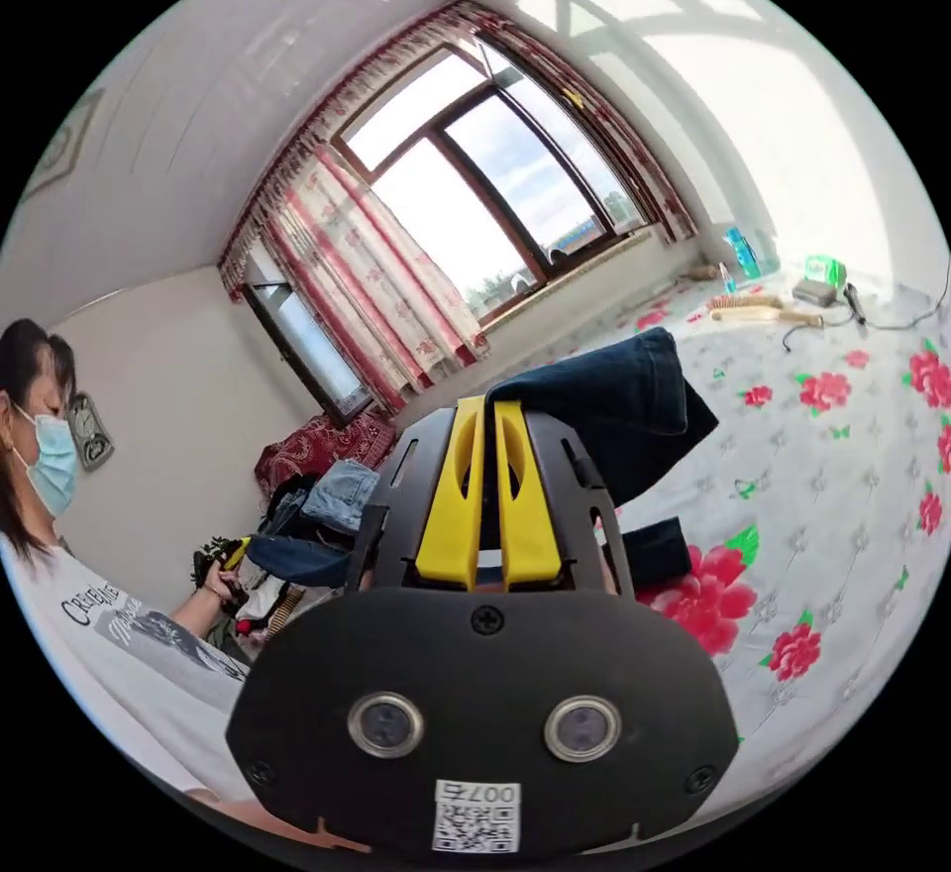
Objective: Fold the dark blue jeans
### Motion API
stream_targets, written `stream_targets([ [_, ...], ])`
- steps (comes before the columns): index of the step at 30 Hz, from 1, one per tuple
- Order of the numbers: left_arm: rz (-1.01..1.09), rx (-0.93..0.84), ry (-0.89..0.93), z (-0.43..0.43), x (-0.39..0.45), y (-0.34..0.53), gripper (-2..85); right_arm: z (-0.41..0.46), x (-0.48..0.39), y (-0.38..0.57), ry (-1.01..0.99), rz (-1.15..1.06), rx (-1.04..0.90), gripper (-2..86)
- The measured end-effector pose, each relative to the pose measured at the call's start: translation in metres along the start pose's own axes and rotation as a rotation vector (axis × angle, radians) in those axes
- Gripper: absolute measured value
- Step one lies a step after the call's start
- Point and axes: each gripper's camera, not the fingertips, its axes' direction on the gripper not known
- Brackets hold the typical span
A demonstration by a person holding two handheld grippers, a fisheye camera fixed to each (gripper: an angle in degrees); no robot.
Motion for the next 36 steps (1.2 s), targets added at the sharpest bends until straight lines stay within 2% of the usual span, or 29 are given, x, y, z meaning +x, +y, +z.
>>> stream_targets([
  [2, 0.147, -0.024, -0.006, -0.025, 0.024, 0.001, -0.9, -0.027, -0.027, 0.0, 0.024, -0.075, 0.053, -0.2],
  [4, 0.306, -0.117, -0.117, -0.046, 0.037, 0.03, -0.8, -0.055, -0.037, 0.022, 0.033, -0.071, 0.078, -0.2],
  [6, 0.295, -0.188, -0.169, -0.052, 0.021, 0.066, -0.8, -0.063, -0.029, 0.053, 0.075, -0.028, 0.021, -0.2],
  [8, 0.148, -0.252, -0.222, -0.048, -0.019, 0.113, -0.7, -0.056, -0.012, 0.095, 0.173, 0.059, -0.097, -0.2],
  [10, -0.159, -0.332, -0.328, -0.033, -0.091, 0.201, -0.8, -0.037, 0.023, 0.165, 0.373, 0.24, -0.292, -0.2],
  [11, -0.245, -0.354, -0.35, -0.03, -0.108, 0.226, -0.8, -0.033, 0.033, 0.184, 0.43, 0.292, -0.335, -0.1],
  [12, -0.39, -0.403, -0.388, -0.024, -0.135, 0.273, -0.8, -0.028, 0.054, 0.222, 0.524, 0.433, -0.405, -0.1],
  [13, -0.511, -0.43, -0.438, -0.022, -0.151, 0.312, -0.8, -0.027, 0.072, 0.253, 0.554, 0.552, -0.458, -0.1],
  [15, -0.574, -0.385, -0.445, -0.026, -0.155, 0.342, -0.8, -0.03, 0.086, 0.282, 0.557, 0.655, -0.493, 0.0],
  [17, -0.577, -0.336, -0.427, -0.03, -0.151, 0.344, -0.7, -0.033, 0.088, 0.284, 0.577, 0.646, -0.493, 0.1],
  [23, -0.361, -0.534, -0.563, 0.017, -0.126, 0.307, 2.4, -0.013, 0.094, 0.259, 0.575, 0.521, -0.605, 1.6],
  [25, -0.358, -0.542, -0.678, 0.028, -0.12, 0.318, 6.5, -0.01, 0.093, 0.263, 0.752, 0.485, -0.635, 2.8],
  [28, -0.367, -0.487, -0.851, 0.021, -0.106, 0.341, 8.6, -0.019, 0.08, 0.263, 0.898, 0.419, -0.554, 4.0],
  [32, -0.42, -0.432, -0.936, 0.015, -0.096, 0.367, 8.9, 0.005, 0.079, 0.251, 0.799, 0.322, -0.55, 4.9],
  [36, -0.481, -0.347, -0.936, 0.036, -0.087, 0.367, 8.1, 0.076, 0.101, 0.22, 0.602, 0.314, -0.516, 6.3],
])
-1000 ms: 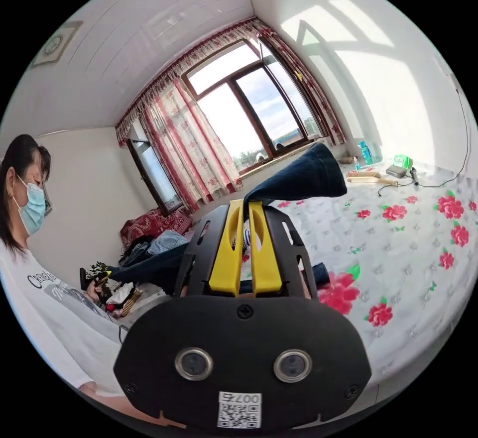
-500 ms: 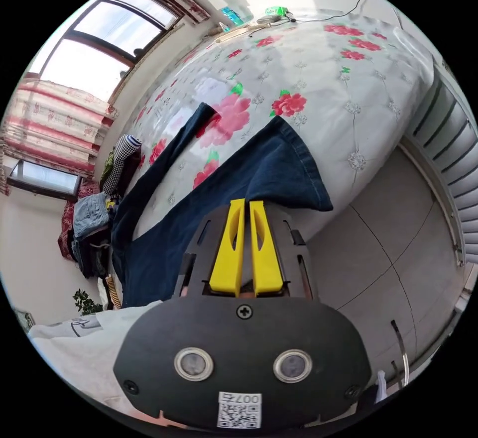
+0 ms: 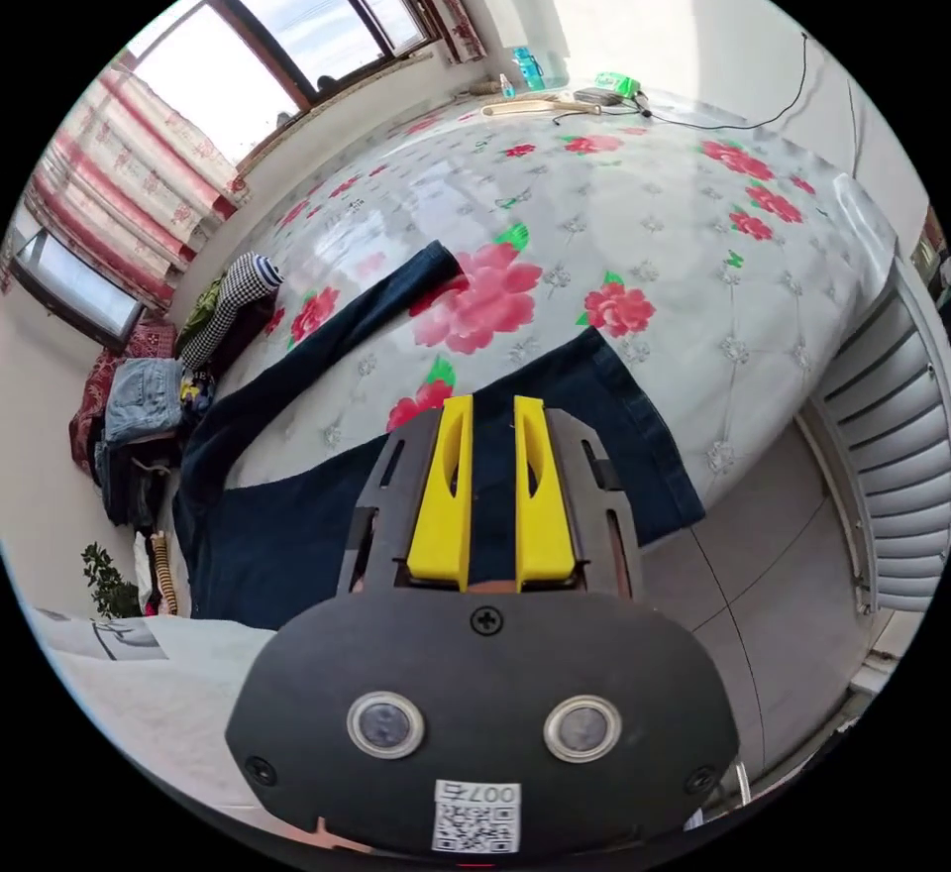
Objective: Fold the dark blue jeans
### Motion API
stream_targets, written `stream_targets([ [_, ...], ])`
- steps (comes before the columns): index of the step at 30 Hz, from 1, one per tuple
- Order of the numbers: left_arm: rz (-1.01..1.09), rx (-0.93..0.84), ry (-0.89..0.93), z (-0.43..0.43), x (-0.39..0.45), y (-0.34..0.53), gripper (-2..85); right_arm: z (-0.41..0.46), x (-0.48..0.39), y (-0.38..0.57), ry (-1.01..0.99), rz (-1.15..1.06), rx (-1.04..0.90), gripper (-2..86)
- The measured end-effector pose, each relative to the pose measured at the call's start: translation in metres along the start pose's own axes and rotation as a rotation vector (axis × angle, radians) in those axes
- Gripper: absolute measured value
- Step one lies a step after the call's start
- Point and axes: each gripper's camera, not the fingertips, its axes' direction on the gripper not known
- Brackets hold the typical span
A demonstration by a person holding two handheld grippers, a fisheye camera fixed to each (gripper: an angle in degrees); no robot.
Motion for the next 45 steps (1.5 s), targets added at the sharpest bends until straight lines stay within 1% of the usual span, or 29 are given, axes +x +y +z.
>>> stream_targets([
  [3, 0.008, 0.027, 0.063, 0.002, 0.035, -0.003, 7.8, 0.052, -0.044, -0.052, -0.099, -0.096, -0.047, 7.2],
  [7, 0.111, 0.031, 0.088, 0.01, 0.091, -0.002, 7.4, 0.126, -0.101, -0.117, -0.181, -0.163, -0.112, 8.6],
  [10, 0.22, -0.022, 0.113, 0.024, 0.128, 0.005, 6.8, 0.176, -0.129, -0.154, -0.169, -0.182, -0.157, 9.1],
  [14, 0.27, -0.075, 0.099, 0.046, 0.158, 0.017, 6.5, 0.237, -0.151, -0.183, -0.126, -0.167, -0.246, 8.7],
  [16, 0.272, -0.115, 0.085, 0.062, 0.169, 0.022, 6.2, 0.28, -0.156, -0.189, -0.102, -0.113, -0.361, 6.0],
  [17, 0.274, -0.124, 0.08, 0.065, 0.171, 0.023, 6.2, 0.279, -0.157, -0.191, -0.061, -0.096, -0.318, 4.7],
  [18, 0.282, -0.136, 0.069, 0.071, 0.176, 0.023, 5.9, 0.281, -0.162, -0.194, -0.051, -0.134, -0.303, 2.9],
  [19, 0.294, -0.146, 0.062, 0.075, 0.181, 0.023, 5.6, 0.284, -0.164, -0.202, -0.098, -0.147, -0.341, 1.7],
  [20, 0.302, -0.151, 0.06, 0.077, 0.183, 0.022, 5.6, 0.279, -0.166, -0.206, -0.132, -0.166, -0.325, 1.4],
  [22, 0.335, -0.16, 0.05, 0.079, 0.191, 0.018, 5.4, 0.217, -0.17, -0.216, -0.265, -0.285, -0.059, 0.6],
  [23, 0.344, -0.159, 0.047, 0.078, 0.192, 0.017, 5.4, 0.199, -0.168, -0.217, -0.295, -0.307, -0.004, 0.4],
  [24, 0.364, -0.157, 0.042, 0.077, 0.195, 0.013, 5.3, 0.165, -0.163, -0.216, -0.349, -0.351, 0.092, 0.3],
  [25, 0.381, -0.157, 0.039, 0.077, 0.197, 0.009, 5.3, 0.136, -0.156, -0.21, -0.372, -0.399, 0.174, 0.3],
  [27, 0.4, -0.159, 0.042, 0.079, 0.199, 0.004, 5.3, 0.112, -0.141, -0.198, -0.343, -0.427, 0.241, 0.4],
  [29, 0.416, -0.175, 0.052, 0.085, 0.201, -0.002, 5.4, 0.114, -0.114, -0.187, -0.27, -0.348, 0.228, 0.8],
  [30, 0.424, -0.184, 0.057, 0.09, 0.202, -0.005, 5.4, 0.129, -0.089, -0.179, -0.219, -0.248, 0.192, 1.2],
  [31, 0.432, -0.188, 0.065, 0.094, 0.203, -0.007, 5.4, 0.153, -0.058, -0.171, -0.188, -0.096, 0.109, 1.7],
  [33, 0.436, -0.193, 0.08, 0.097, 0.202, -0.009, 5.6, 0.184, -0.016, -0.152, -0.151, 0.099, -0.023, 2.3],
  [34, 0.431, -0.193, 0.09, 0.096, 0.198, -0.011, 5.7, 0.191, 0.0, -0.133, -0.128, 0.168, -0.031, 2.7],
  [35, 0.428, -0.191, 0.095, 0.095, 0.195, -0.011, 5.8, 0.191, 0.004, -0.124, -0.121, 0.182, -0.016, 2.9],
  [36, 0.419, -0.179, 0.102, 0.09, 0.187, -0.012, 6.0, 0.191, 0.004, -0.107, -0.12, 0.173, 0.004, 3.3],
  [38, 0.401, -0.158, 0.101, 0.082, 0.17, -0.013, 6.2, 0.198, -0.01, -0.088, -0.134, 0.114, -0.025, 3.8],
  [41, 0.311, -0.118, 0.075, 0.07, 0.125, -0.02, 7.4, 0.224, -0.06, -0.064, -0.204, -0.065, -0.157, 4.5],
  [43, 0.18, -0.062, 0.063, 0.058, 0.077, -0.028, 8.7, 0.242, -0.12, -0.045, -0.244, -0.255, -0.227, 5.0],
  [45, 0.072, -0.02, 0.076, 0.05, 0.04, -0.034, 10.0, 0.256, -0.171, -0.03, -0.275, -0.397, -0.269, 5.3],
])
